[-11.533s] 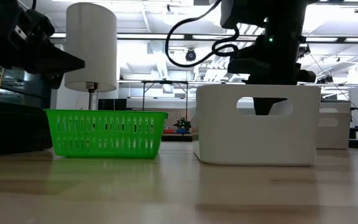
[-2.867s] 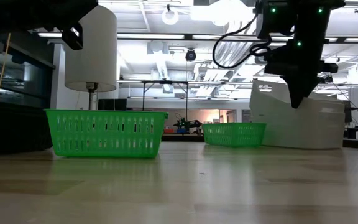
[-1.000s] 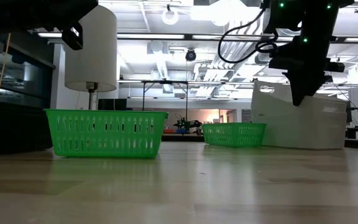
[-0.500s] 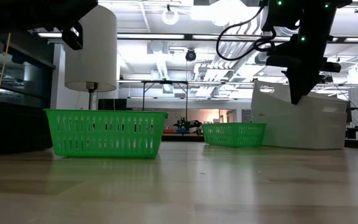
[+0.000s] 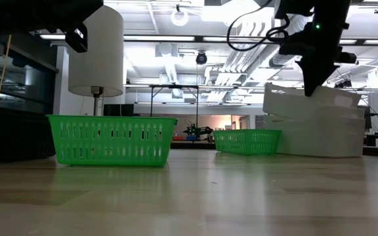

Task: Stack baskets by color
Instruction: Stack the bottom white bin into the top stacked white bins

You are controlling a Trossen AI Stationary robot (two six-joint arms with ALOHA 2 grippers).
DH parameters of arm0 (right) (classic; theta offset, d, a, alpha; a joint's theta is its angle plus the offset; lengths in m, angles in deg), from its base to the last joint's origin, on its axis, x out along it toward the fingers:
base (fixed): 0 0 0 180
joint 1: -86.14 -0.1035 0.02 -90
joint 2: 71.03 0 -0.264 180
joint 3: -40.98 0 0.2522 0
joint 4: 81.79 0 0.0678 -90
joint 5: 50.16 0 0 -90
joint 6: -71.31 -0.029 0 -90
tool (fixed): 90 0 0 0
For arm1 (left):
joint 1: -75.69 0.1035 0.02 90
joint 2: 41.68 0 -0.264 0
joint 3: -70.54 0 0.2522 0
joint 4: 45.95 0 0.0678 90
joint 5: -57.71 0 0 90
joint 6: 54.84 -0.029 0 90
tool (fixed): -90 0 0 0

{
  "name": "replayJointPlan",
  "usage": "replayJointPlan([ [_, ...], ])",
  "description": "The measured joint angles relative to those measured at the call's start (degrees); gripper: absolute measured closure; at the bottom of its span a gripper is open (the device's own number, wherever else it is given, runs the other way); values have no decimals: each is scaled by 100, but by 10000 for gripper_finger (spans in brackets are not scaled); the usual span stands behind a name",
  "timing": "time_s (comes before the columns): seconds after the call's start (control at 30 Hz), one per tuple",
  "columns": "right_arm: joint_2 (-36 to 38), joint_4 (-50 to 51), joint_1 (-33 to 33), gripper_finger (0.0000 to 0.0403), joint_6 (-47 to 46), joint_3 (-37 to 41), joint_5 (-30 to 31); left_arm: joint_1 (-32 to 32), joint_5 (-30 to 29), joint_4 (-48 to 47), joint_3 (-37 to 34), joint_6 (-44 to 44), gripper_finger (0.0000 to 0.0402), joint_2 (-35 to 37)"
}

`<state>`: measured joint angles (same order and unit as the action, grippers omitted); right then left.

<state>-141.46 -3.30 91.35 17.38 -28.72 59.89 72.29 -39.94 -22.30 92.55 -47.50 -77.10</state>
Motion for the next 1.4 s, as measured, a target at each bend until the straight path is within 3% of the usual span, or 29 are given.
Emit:
replayJointPlan([
  [0.2, -2, 291, -2, 403, 6, -116, -383, -1, 3, -3, 1, 0, 402, 1],
  [0.53, -2, 812, -2, 403, 1, -563, -258, -2, 3, 2, 0, 0, 402, 2],
  [1.2, -9, 312, 0, 402, 39, 46, -304, -1, 0, 15, 0, 0, 402, 1],
  [1.4, -10, 287, 0, 357, 42, 48, -285, 0, 0, 15, 0, 0, 401, 2],
])
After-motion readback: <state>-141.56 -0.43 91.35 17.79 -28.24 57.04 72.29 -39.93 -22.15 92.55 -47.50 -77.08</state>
